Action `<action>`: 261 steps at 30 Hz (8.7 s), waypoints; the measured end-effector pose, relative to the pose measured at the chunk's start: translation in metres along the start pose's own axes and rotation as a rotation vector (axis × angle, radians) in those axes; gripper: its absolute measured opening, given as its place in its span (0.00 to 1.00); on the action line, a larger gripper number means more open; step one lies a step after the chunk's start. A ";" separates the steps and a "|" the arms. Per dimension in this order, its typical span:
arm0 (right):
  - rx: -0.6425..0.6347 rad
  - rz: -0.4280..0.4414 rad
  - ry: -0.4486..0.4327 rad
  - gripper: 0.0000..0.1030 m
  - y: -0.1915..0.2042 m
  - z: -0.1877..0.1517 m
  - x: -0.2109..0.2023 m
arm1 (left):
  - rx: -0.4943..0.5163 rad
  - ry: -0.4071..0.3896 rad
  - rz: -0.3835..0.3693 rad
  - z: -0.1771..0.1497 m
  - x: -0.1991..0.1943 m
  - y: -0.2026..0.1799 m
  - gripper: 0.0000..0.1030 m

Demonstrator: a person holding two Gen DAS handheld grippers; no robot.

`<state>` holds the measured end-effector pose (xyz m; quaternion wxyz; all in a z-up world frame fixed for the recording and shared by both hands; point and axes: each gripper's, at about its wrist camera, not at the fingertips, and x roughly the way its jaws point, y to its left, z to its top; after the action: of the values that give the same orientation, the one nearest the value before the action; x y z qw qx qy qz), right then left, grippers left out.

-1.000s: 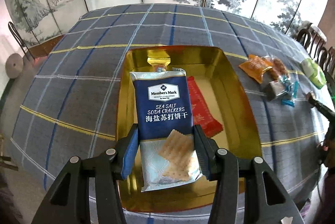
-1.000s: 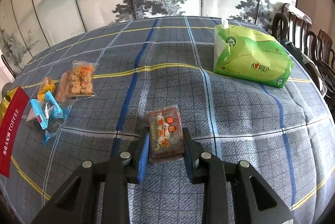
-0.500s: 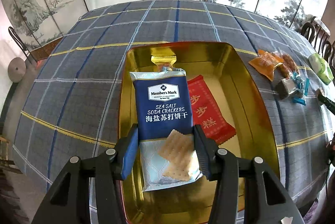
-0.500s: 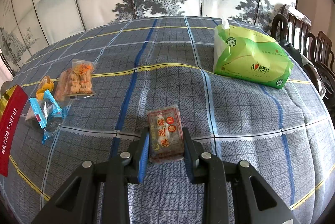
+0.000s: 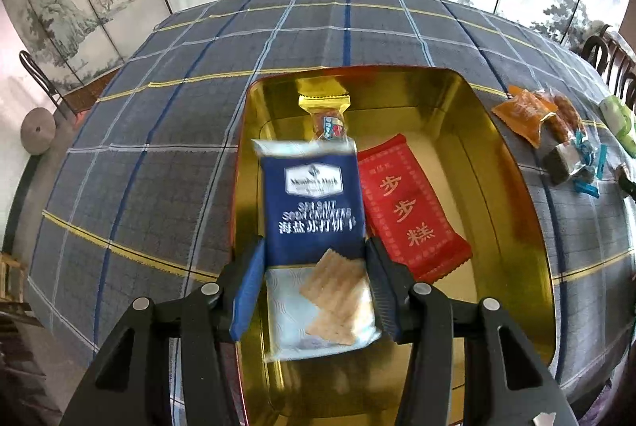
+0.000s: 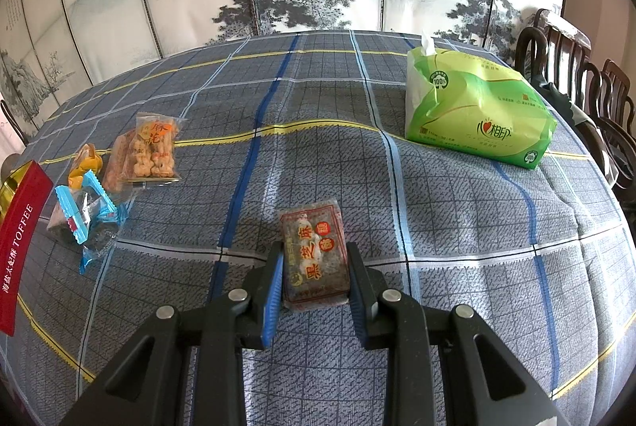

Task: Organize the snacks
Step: 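Lower the cracker pack into the tray and open the left gripper while the right gripper holds the cake pack, then carry the cake pack to the gold tray and open the right gripper, then grasp the small blue wrapped candy with the right gripper, then grasp the clear bag of dark seeds with the left gripper while the right gripper holds the candy, then carry the seed bag into the gold tray and open the left gripper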

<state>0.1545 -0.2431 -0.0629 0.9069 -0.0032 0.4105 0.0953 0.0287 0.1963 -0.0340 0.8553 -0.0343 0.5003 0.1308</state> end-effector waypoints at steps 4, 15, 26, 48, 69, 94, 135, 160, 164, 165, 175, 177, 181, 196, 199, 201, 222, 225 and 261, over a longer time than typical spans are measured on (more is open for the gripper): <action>0.000 0.000 0.000 0.28 0.000 0.000 0.000 | -0.001 -0.008 0.008 0.002 -0.001 0.001 0.43; 0.000 0.000 -0.001 0.28 0.000 0.000 0.000 | -0.111 -0.111 -0.019 -0.015 -0.034 0.010 0.51; 0.045 0.053 0.003 0.28 -0.006 -0.008 -0.007 | -0.122 -0.186 -0.127 -0.064 -0.086 -0.021 0.70; -0.237 0.571 -0.069 0.28 0.222 0.013 -0.106 | -0.184 -0.131 -0.224 -0.103 -0.092 -0.015 0.76; -0.411 0.539 0.174 0.28 0.380 0.032 0.003 | -0.236 -0.096 -0.220 -0.116 -0.080 0.025 0.78; -0.252 0.205 -0.099 0.53 0.144 0.002 -0.047 | -0.131 -0.032 -0.248 -0.109 -0.069 -0.017 0.78; 0.029 0.046 -0.078 0.24 -0.056 -0.024 -0.030 | 0.699 -0.042 -0.583 0.044 -0.051 -0.216 0.84; 0.124 0.121 -0.076 0.25 -0.071 -0.023 -0.026 | 1.063 0.160 -0.551 0.069 0.048 -0.264 0.41; 0.123 0.120 -0.075 0.25 -0.072 -0.023 -0.026 | 1.036 0.134 -0.551 0.063 0.054 -0.260 0.41; 0.124 0.122 -0.074 0.25 -0.072 -0.023 -0.026 | 1.017 0.134 -0.552 0.063 0.055 -0.259 0.41; 0.129 0.099 -0.041 0.27 -0.074 -0.022 -0.018 | 0.435 0.201 -0.535 0.035 0.018 -0.241 0.30; 0.122 0.090 -0.027 0.27 -0.072 -0.021 -0.015 | 0.347 0.205 -0.577 0.018 0.003 -0.232 0.30; 0.097 0.057 -0.017 0.28 -0.067 -0.021 -0.014 | 0.183 0.162 -0.610 -0.019 -0.025 -0.210 0.30; 0.055 -0.015 -0.009 0.26 -0.060 -0.021 -0.017 | -0.055 -0.054 -0.372 -0.036 -0.078 -0.072 0.30; 0.054 -0.016 -0.008 0.26 -0.060 -0.021 -0.017 | -0.085 -0.063 -0.338 -0.037 -0.077 -0.050 0.30; 0.053 -0.018 -0.008 0.26 -0.059 -0.021 -0.016 | -0.106 -0.062 -0.325 -0.038 -0.074 -0.039 0.30; 0.051 -0.021 -0.007 0.26 -0.060 -0.021 -0.017 | -0.057 -0.110 -0.164 -0.045 -0.057 -0.035 0.30; 0.051 -0.022 -0.007 0.26 -0.060 -0.021 -0.016 | -0.052 -0.109 -0.153 -0.045 -0.054 -0.035 0.30; 0.051 -0.023 -0.007 0.26 -0.059 -0.021 -0.015 | -0.018 -0.094 -0.070 -0.046 -0.037 -0.037 0.30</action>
<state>0.1394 -0.3049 -0.0696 0.9091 0.0153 0.4097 0.0744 -0.0181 0.1447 -0.0271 0.8816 -0.0534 0.4567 0.1067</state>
